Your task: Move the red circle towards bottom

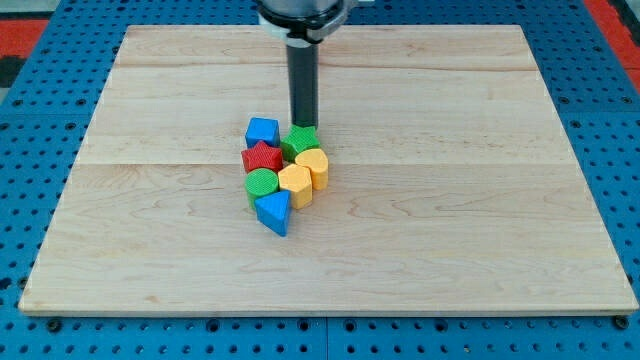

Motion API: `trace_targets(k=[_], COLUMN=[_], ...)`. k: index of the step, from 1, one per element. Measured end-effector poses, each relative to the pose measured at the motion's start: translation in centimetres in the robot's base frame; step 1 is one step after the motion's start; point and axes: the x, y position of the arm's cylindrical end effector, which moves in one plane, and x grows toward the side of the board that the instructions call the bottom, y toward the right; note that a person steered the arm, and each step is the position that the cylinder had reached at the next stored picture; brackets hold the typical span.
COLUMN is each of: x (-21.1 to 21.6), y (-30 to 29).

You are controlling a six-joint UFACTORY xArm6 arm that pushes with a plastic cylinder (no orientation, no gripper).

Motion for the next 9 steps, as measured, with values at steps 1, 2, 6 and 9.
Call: trace_targets(k=[1,2,6,9], x=[-0.5,-4.8,-17.9,-13.7], y=[4.1,8.4,-4.6,13.0])
